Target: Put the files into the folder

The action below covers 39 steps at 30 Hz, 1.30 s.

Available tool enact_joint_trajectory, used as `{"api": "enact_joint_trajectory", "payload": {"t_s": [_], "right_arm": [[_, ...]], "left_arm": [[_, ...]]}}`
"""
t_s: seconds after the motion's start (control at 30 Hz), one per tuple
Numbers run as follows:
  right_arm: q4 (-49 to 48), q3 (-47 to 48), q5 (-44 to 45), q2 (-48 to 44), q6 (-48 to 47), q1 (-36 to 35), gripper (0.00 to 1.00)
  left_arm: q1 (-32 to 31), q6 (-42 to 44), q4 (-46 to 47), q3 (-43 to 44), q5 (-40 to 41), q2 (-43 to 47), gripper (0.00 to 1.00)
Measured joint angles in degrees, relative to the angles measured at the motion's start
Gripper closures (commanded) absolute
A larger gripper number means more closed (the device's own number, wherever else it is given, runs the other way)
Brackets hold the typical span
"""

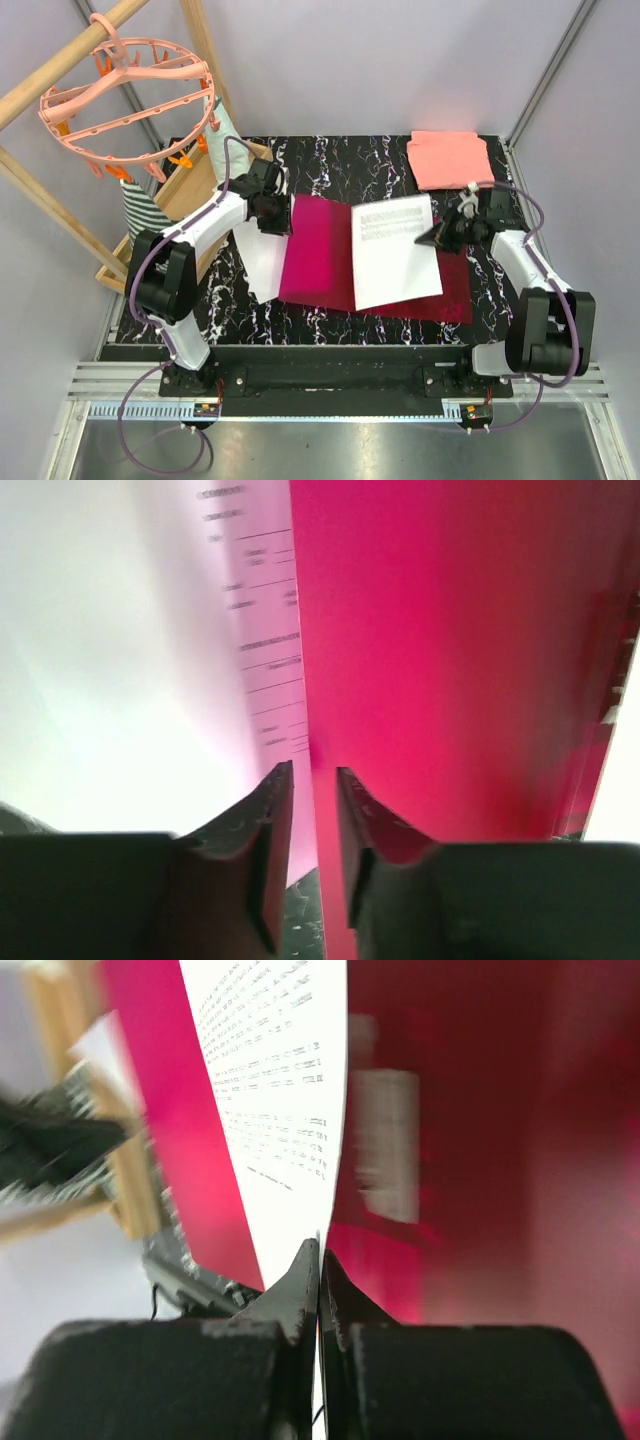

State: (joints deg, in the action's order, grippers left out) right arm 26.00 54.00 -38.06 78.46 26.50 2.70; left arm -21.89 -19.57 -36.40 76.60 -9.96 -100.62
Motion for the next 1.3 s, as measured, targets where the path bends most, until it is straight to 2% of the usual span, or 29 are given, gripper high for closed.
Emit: {"api": "enact_joint_trajectory", "payload": {"t_s": [0.13, 0.23, 0.37, 0.53, 0.63, 0.9, 1.3], "right_arm": [[-0.42, -6.56, 3.34, 2.82, -0.17, 5.07, 1.00], [-0.33, -8.17, 5.90, 2.60, -1.07, 5.46, 1.00], [0.87, -7.72, 10.40, 0.66, -3.80, 5.51, 1.00], [2.36, -6.36, 16.33, 0.42, -6.08, 5.92, 1.00], [2.91, -6.32, 18.91, 0.44, -6.84, 6.19, 1.00], [3.91, -6.21, 23.98, 2.10, -7.65, 6.47, 1.00], [3.91, -4.76, 25.27, 6.95, -9.14, 6.47, 1.00]], "left_arm": [[-0.24, 0.39, -1.57, 0.33, 2.58, 0.07, 0.51], [-1.09, 0.33, -2.80, 1.46, 5.11, 0.37, 0.46], [-5.86, 0.17, -3.80, 4.46, 7.50, 1.57, 0.45], [-14.08, -0.83, -2.25, 10.47, 6.45, 0.46, 0.45], [-16.44, -2.01, -0.13, 12.63, 4.48, -2.47, 0.45], [-17.66, -5.53, 3.13, 13.05, 0.59, -12.79, 0.44], [-17.81, -6.43, 4.42, 13.55, -1.79, -15.45, 0.41]]}}
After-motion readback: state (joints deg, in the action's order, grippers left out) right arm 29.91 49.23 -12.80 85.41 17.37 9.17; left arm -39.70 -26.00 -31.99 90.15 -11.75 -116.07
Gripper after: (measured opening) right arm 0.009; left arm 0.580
